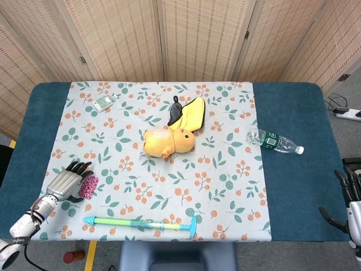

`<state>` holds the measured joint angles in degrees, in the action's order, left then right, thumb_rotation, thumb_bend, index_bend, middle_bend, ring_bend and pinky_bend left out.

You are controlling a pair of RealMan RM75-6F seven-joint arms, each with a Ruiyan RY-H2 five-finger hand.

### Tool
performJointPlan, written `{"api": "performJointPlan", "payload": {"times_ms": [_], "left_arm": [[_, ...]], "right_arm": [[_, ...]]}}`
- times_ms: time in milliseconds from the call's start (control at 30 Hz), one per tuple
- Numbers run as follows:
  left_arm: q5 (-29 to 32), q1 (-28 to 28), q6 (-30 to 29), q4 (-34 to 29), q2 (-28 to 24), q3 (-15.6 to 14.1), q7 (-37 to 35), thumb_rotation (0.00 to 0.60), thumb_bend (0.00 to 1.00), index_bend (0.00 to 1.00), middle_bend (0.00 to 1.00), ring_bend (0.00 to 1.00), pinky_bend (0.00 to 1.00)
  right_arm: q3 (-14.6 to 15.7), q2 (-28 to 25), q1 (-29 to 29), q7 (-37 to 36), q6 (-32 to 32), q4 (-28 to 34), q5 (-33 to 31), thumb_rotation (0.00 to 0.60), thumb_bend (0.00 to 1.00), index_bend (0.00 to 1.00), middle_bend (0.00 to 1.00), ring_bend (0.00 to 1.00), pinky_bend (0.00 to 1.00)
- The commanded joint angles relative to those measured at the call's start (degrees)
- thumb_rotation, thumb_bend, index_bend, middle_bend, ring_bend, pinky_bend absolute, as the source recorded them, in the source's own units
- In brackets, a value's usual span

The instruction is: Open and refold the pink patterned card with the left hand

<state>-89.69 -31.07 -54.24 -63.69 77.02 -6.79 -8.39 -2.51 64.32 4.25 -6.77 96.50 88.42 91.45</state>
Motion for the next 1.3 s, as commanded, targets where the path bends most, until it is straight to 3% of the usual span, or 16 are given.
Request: {"api": "performJointPlan", "payload": {"times_ms": [33,200,400,567,733,933,1100,1300], "left_arm": [[0.35,-0.02,0.26,-0.39,-0.29,0.21,0.54,0.600,0.21,0.17,0.00,0.00,0.00],[3.91,1.30,-3.14,-2.52,-1.71,3.69,-1.04,0.600,0.21,0.17,0.00,0.00,0.00],[15.83,5.95,-9.02,-7.64,-3.53,11.40,-0.99,0.600,0.23,0.17,0.00,0.00,0.00],[19.14,10.30,-16.38,-13.16,-5.33,13.84,0.54,0.600,0.25,0.19,0.00,0.00,0.00],[17.63,14.96,-24.47,-16.75,-5.60,13.54,1.40,0.600,0.26,0.19,0.00,0.00,0.00],[16.66,20.03,-28.98,-22.38,-7.00,10.72,5.02,0.600,0.26,0.19,0.00,0.00,0.00],[16.39,23.02,-32.23,-25.46,-6.87,9.94,7.81,0.600,0.27,0.20,0.00,0.00,0.00],[15.08,23.88,-31.38,-27.95,-7.29,8.64,10.11,0.600,0.27,0.20,0.00,0.00,0.00]], "right_arm": [[-0.02,0.00,-0.03,0.00,-0.08,0.02,-0.04,0.600,0.23,0.00,0.00,0.00,0.00],[-0.05,-0.58,-0.44,-0.05,-0.73,0.08,0.07,0.600,0.23,0.00,0.00,0.00,0.00],[-0.05,-2.74,-2.62,-2.03,-4.83,0.20,-0.30,0.600,0.23,0.00,0.00,0.00,0.00],[-0.41,-3.87,-3.76,-4.85,-6.23,0.34,-0.53,0.600,0.23,0.00,0.00,0.00,0.00],[0.00,-3.70,-4.20,-8.61,-7.10,-0.38,-0.46,0.600,0.23,0.00,0.02,0.00,0.00],[1.08,-3.25,-5.38,-15.35,-8.88,-3.81,0.87,0.600,0.23,0.00,0.02,0.00,0.00],[1.35,-2.44,-5.64,-14.51,-8.93,-4.76,1.11,0.600,0.23,0.00,0.02,0.00,0.00],[0.99,-0.84,-5.22,-10.62,-7.88,-5.34,0.34,0.600,0.23,0.00,0.02,0.00,0.00]]}}
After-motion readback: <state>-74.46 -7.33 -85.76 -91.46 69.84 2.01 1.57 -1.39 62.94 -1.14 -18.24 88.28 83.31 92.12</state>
